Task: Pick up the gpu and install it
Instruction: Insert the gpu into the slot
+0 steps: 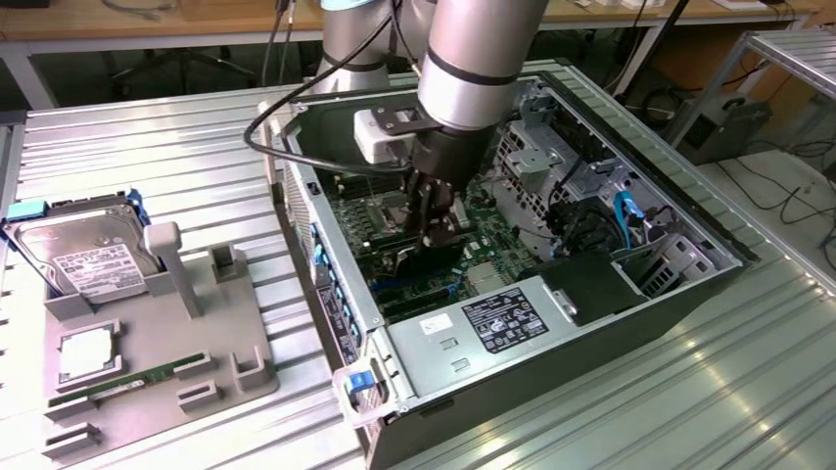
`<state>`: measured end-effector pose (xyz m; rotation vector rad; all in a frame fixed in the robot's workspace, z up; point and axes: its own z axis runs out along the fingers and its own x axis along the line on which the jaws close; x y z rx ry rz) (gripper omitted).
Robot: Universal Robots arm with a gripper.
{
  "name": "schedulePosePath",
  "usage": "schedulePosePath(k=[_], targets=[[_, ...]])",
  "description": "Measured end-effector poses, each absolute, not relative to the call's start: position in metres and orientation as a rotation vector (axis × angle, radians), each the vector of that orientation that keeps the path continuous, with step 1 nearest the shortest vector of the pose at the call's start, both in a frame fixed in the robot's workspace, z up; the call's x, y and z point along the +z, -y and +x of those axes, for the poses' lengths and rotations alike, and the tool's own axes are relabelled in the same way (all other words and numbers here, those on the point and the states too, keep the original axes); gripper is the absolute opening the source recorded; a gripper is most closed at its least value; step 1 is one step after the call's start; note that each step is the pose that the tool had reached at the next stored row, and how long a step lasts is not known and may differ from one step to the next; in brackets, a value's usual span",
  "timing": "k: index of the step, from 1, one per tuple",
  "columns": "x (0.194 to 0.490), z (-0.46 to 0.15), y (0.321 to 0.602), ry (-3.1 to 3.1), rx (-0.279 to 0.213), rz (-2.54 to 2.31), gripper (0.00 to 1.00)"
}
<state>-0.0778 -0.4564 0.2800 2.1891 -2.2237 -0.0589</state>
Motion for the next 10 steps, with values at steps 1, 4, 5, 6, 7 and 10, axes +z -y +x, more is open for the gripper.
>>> schedulePosePath(k=[1, 4, 5, 6, 7, 10], targets=[[0.2919, -0.078, 0.4551, 2.223, -0.058, 2.188, 0.4], [0.2979, -0.0784, 0.454, 2.222, -0.055, 2.187, 0.32], [0.2989, -0.0787, 0.4534, 2.221, -0.053, 2.186, 0.32], [0.2992, -0.0789, 0.453, 2.221, -0.051, 2.186, 0.25], [0.2994, -0.0792, 0.4525, 2.22, -0.05, 2.185, 0.19], [0.2984, -0.0803, 0.4512, 2.219, -0.044, 2.184, 0.13]])
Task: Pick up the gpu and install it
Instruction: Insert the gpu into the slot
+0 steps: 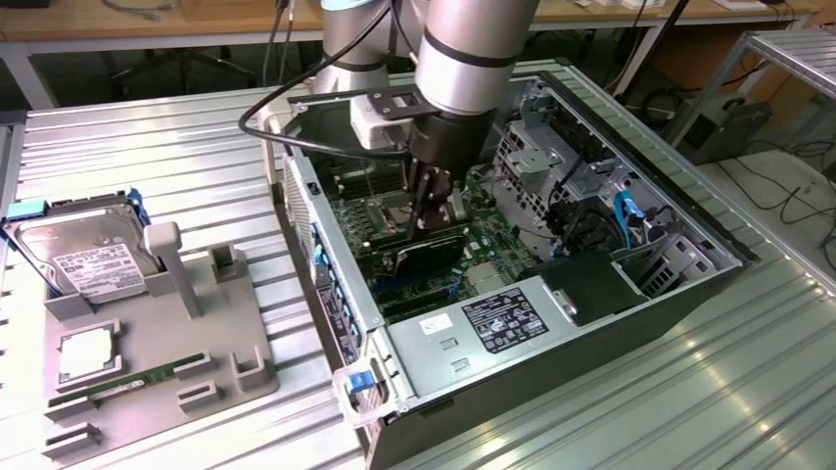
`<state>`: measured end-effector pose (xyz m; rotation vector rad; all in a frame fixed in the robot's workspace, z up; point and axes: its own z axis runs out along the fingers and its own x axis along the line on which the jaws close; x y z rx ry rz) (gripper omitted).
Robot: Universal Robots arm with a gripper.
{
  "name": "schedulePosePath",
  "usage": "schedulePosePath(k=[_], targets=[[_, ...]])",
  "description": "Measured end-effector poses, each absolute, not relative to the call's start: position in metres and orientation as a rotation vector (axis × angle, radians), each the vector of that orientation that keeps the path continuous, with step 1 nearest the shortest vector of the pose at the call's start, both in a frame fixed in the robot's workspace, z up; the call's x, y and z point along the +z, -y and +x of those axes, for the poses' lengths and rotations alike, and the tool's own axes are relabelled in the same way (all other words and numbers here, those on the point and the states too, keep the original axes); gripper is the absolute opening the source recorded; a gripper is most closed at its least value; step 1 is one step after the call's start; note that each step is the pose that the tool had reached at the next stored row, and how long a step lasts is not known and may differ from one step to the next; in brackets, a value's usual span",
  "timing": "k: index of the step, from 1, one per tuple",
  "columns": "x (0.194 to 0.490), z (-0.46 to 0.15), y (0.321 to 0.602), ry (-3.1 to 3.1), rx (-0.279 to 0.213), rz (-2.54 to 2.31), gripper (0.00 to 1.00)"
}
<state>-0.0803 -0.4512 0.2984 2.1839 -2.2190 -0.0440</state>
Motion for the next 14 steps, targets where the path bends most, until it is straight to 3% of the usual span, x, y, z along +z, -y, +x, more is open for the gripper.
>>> schedulePosePath(k=[14], targets=[[0.278, -0.086, 0.449, 2.22, -0.042, 2.185, 0.13]])
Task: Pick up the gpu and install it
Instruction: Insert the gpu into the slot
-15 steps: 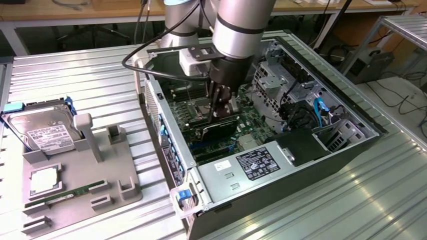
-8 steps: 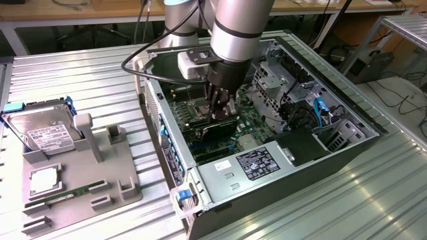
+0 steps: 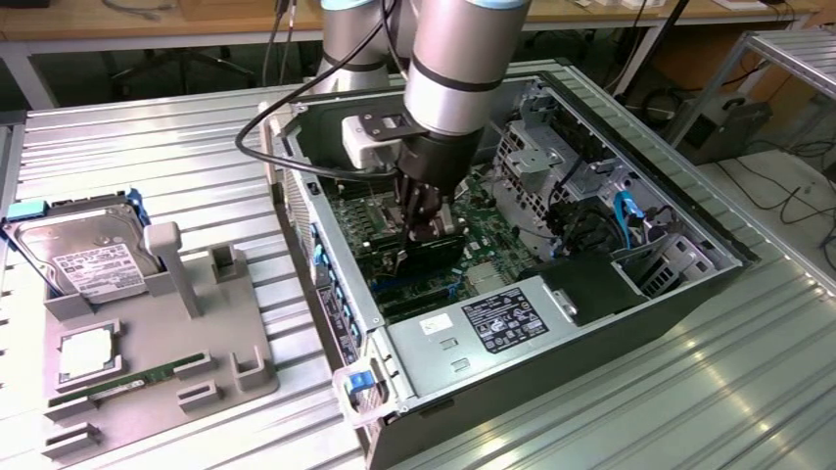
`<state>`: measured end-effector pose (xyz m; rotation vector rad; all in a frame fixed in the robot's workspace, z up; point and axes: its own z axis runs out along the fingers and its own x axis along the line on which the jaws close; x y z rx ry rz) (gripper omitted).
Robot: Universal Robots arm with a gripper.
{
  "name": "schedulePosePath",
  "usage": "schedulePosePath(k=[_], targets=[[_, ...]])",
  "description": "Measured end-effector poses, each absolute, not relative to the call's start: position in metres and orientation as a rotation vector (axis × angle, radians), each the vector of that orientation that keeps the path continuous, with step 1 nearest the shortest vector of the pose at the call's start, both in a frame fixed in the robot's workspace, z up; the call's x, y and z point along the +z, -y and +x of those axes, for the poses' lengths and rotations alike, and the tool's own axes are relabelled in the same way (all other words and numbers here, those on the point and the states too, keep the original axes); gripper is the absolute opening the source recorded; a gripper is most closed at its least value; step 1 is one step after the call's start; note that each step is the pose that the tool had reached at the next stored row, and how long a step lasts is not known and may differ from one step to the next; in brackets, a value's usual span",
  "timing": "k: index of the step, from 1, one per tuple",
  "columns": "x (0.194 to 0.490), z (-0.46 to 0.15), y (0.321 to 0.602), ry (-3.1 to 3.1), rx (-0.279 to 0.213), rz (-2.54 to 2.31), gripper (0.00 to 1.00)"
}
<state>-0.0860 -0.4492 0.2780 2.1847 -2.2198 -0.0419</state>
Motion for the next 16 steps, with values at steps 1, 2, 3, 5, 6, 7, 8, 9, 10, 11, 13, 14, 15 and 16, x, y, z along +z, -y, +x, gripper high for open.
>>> schedulePosePath(k=[1, 2, 3, 5, 6, 7, 8, 9, 10, 11, 13, 14, 15, 16], targets=[[0.2778, -0.0862, 0.4486, 2.22, -0.042, 2.185, 0.13], [0.2777, -0.0862, 0.4477, 2.22, -0.042, 2.185, 0.13], [0.2777, -0.0862, 0.4471, 2.22, -0.042, 2.185, 0.13], [0.2777, -0.0862, 0.4466, 2.22, -0.042, 2.185, 0.13], [0.2777, -0.0867, 0.4466, 2.22, -0.042, 2.184, 0.13], [0.2776, -0.0874, 0.4466, 2.22, -0.041, 2.184, 0.13], [0.2775, -0.0882, 0.4465, 2.22, -0.041, 2.184, 0.13], [0.2773, -0.0889, 0.4465, 2.219, -0.041, 2.184, 0.13], [0.2769, -0.0895, 0.4464, 2.219, -0.041, 2.184, 0.13], [0.2762, -0.0897, 0.4464, 2.219, -0.041, 2.184, 0.13], [0.2747, -0.0898, 0.4465, 2.219, -0.041, 2.184, 0.13], [0.2741, -0.0899, 0.4465, 2.219, -0.04, 2.184, 0.13], [0.2729, -0.09, 0.4465, 2.219, -0.04, 2.184, 0.13], [0.2711, -0.09, 0.4464, 2.22, -0.041, 2.185, 0.13]])
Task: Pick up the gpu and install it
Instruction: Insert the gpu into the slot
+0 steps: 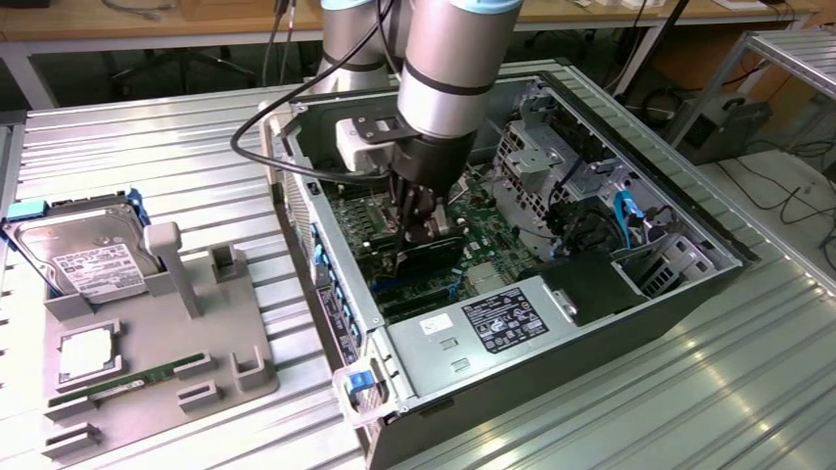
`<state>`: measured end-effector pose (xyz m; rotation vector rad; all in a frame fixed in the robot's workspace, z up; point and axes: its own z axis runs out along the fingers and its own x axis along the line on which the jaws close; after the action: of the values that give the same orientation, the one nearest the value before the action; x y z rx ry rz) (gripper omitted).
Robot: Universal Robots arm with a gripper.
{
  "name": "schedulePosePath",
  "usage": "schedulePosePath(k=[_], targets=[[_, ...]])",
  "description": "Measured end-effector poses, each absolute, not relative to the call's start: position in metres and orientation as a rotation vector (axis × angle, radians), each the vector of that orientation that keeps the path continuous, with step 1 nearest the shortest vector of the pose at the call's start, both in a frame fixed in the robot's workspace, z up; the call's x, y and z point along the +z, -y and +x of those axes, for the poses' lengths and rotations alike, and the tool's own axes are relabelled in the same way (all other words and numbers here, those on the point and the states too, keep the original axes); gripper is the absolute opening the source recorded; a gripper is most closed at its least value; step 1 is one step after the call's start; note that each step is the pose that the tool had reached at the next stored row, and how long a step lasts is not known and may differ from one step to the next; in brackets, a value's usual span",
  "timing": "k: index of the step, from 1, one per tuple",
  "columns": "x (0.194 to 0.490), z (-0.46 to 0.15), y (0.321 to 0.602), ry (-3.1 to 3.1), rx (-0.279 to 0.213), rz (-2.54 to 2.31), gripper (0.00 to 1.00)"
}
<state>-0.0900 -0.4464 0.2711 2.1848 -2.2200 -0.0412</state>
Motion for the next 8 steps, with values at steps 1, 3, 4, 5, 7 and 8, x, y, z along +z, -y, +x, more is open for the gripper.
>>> schedulePosePath(k=[1, 3, 4, 5, 7, 8], targets=[[0.2707, -0.0901, 0.4465, 2.219, -0.041, 2.184, 0.13], [0.27, -0.0904, 0.4465, 2.219, -0.04, 2.184, 0.13], [0.2695, -0.0907, 0.4465, 2.219, -0.04, 2.184, 0.13], [0.2692, -0.0909, 0.4465, 2.219, -0.04, 2.184, 0.13], [0.269, -0.0911, 0.4465, 2.219, -0.04, 2.184, 0.13], [0.2689, -0.0911, 0.4465, 2.219, -0.041, 2.184, 0.13]])
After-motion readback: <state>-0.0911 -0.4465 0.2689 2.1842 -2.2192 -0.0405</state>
